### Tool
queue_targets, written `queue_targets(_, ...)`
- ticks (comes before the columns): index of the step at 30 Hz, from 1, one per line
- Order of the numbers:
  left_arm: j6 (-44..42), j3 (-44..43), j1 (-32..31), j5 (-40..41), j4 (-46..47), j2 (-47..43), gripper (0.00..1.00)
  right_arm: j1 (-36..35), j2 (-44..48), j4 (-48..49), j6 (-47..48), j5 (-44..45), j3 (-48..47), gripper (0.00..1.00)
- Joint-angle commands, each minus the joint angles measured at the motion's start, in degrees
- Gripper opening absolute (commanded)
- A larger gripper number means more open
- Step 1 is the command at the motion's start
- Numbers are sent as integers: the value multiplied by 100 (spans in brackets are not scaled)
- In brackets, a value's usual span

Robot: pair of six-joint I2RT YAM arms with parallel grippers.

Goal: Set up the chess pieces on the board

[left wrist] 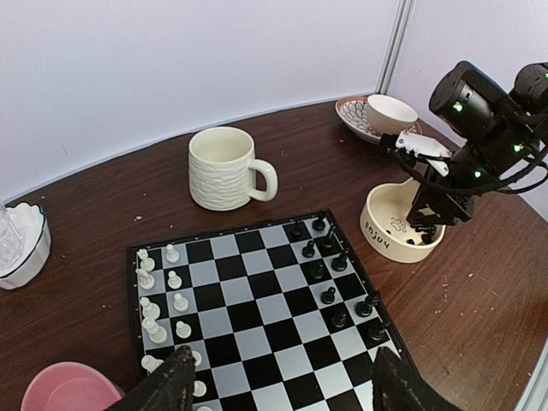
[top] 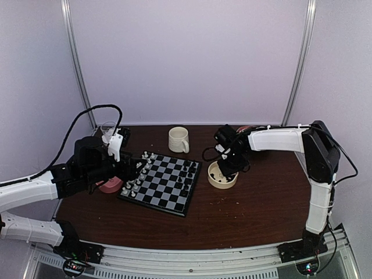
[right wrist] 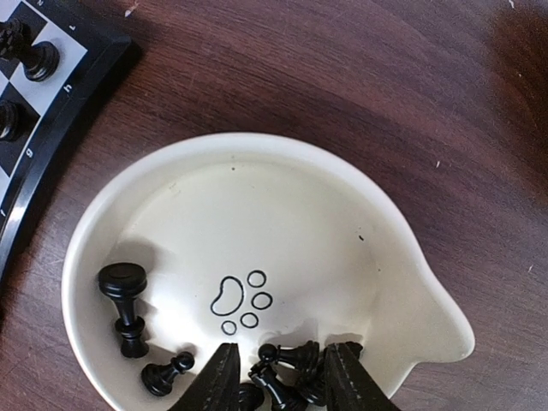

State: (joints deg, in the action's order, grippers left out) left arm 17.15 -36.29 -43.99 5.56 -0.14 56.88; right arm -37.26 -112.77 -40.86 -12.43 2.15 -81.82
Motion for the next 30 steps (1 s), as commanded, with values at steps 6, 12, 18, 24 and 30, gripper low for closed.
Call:
queue_targets(6,40,-192,-47,-77,77,-232,71,32,573,189,-31,56,184,36)
queue_targets(12,-21,-158,-57,25,127,-184,71,25,841,326,-129,157,369,36)
queue_targets(18,-105,-128,-57,110,163,-154,71,32,1004,353,-337,117,441,36)
queue_targets(24,-132,-106,-57,136,181,-187,71,45,895,145,-630,17,347,37)
queue_targets(30,-157,-104,-53,193,165,-208,71,68,686,17,-871,-272,245,38)
